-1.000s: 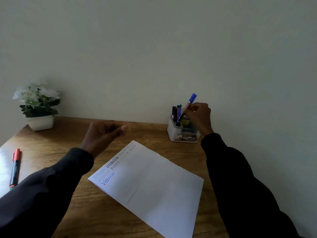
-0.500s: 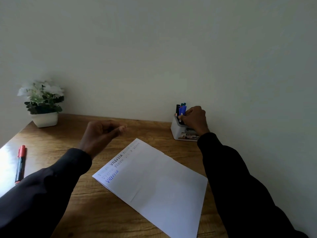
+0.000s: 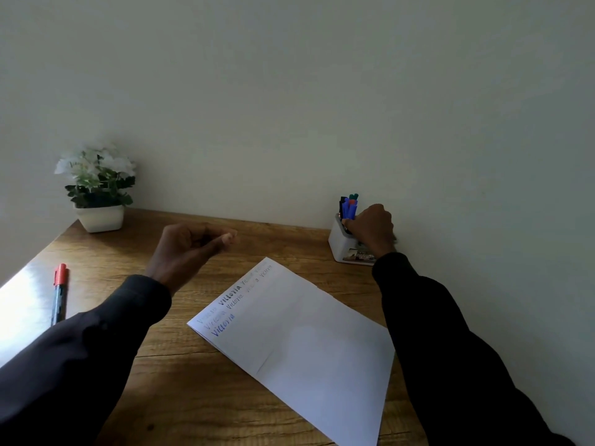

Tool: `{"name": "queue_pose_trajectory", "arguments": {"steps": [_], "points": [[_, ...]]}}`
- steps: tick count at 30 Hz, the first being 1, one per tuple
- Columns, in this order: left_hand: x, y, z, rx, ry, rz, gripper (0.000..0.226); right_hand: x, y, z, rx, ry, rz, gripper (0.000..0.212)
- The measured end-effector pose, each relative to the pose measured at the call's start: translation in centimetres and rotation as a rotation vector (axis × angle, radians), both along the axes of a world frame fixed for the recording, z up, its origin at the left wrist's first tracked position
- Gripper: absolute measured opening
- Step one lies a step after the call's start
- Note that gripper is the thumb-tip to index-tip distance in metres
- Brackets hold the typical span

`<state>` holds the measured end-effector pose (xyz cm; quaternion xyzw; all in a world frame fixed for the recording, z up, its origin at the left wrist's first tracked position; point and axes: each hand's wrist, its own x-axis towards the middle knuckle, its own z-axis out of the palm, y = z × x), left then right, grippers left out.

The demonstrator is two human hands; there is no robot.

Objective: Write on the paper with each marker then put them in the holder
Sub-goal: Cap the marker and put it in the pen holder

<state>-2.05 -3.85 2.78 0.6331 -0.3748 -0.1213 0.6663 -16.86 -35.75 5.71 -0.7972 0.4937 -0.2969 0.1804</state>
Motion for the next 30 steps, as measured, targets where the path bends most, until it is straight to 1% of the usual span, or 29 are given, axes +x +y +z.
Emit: {"name": "queue_pose_trajectory", "arguments": {"steps": [3, 4, 6, 8, 9, 12, 14, 16, 21, 27, 30], "points": [[0.2, 0.5, 0.0, 0.001, 0.006, 0.005, 0.017, -0.2, 0.2, 0.1, 0.017, -0.08, -0.052, 0.044], [0.3, 0.8, 0.0, 0.0, 0.01, 0.01, 0.017, -0.4, 0.6, 0.3, -0.003, -0.108, -0.062, 0.042], [0.6, 1.3, -0.1, -0.001, 0.013, 0.017, 0.018, -0.9, 1.8, 0.6, -0.087, -0.167, -0.034, 0.031], [0.8, 1.9, -0.3, -0.004, 0.012, 0.024, 0.018, -1.2, 3.5, 0.9, -0.144, -0.233, 0.03, 0.02], [0.8, 2.2, -0.3, -0.001, 0.013, 0.023, 0.019, -1.3, 4.4, 0.8, -0.138, -0.263, 0.078, 0.016], [1.0, 3.3, -0.3, 0.004, 0.006, 0.017, 0.019, -1.0, 7.4, 0.1, 0.0, -0.318, 0.297, 0.017], [1.1, 4.2, -0.2, 0.007, 0.01, 0.021, 0.018, -0.5, 9.6, -0.8, 0.094, -0.321, 0.431, 0.011], [1.1, 5.3, -0.1, 0.019, -0.002, 0.031, 0.017, 0.2, 11.6, -1.7, 0.125, -0.307, 0.528, 0.012], [1.5, 8.0, -0.2, 0.053, -0.04, 0.064, 0.02, 2.3, 15.7, -2.6, 0.252, -0.282, 0.683, 0.011], [1.5, 10.5, -0.2, 0.086, -0.057, 0.093, 0.021, 4.8, 20.2, -3.3, 0.299, -0.235, 0.842, 0.007], [1.9, 12.3, -0.2, 0.092, -0.042, 0.129, 0.021, 6.2, 22.2, -3.7, 0.259, -0.179, 0.917, 0.006]]}}
